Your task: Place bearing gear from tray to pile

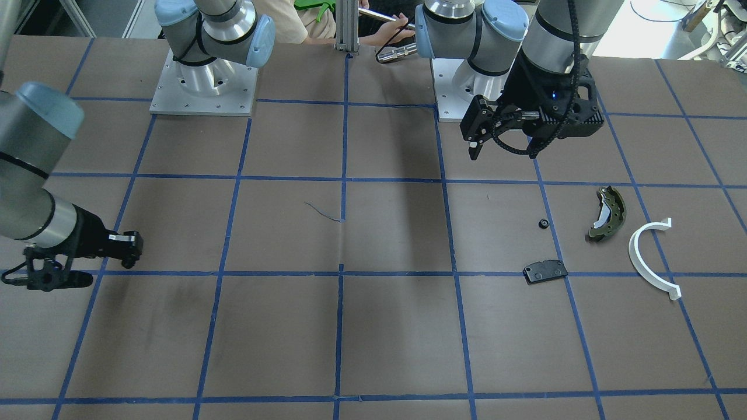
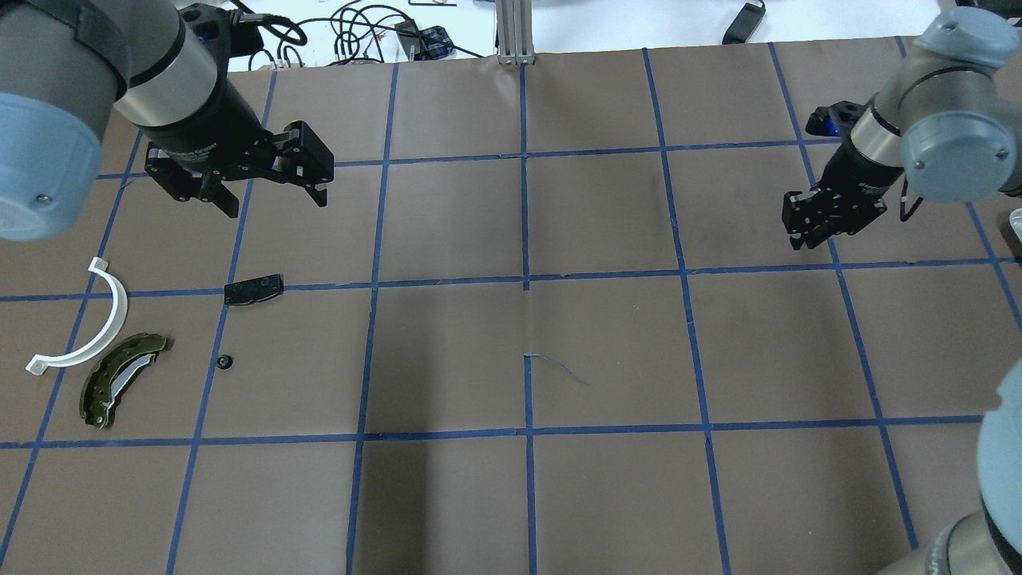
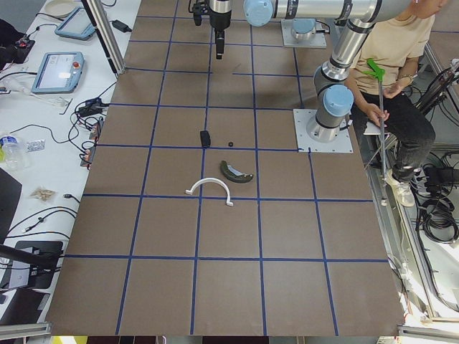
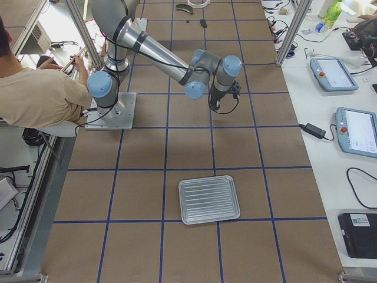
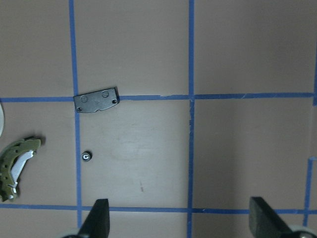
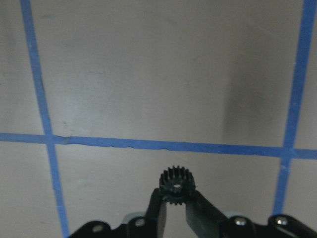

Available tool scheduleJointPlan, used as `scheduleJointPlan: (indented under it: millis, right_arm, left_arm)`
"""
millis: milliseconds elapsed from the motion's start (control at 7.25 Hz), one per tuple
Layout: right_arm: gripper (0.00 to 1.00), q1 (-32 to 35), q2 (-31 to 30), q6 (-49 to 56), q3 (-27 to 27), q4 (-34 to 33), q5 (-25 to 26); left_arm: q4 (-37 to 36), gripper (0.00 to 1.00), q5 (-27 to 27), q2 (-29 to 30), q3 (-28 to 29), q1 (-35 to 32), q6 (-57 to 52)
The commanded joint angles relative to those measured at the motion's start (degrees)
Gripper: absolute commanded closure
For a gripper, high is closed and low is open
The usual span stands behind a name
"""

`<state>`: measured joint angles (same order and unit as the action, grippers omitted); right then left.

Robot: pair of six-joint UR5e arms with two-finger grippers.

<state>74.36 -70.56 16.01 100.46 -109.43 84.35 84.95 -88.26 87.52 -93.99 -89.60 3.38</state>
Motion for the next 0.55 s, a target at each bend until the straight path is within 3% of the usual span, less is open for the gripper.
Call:
scheduleJointPlan:
  millis: [0,414]
  right_arm:
    - [1.0,10.49,-0.19,-14.8,0.27,-0.95,-3.91]
    - [1.0,23.42,2.0,-33.72,0.35,-8.93,-8.58]
  left_arm:
    - [3.35,0.0,0.28,0.2,0.29,-0.04,-1.97]
    - [3.91,0.0,0.28,0.2,0.3,0.04,-2.85]
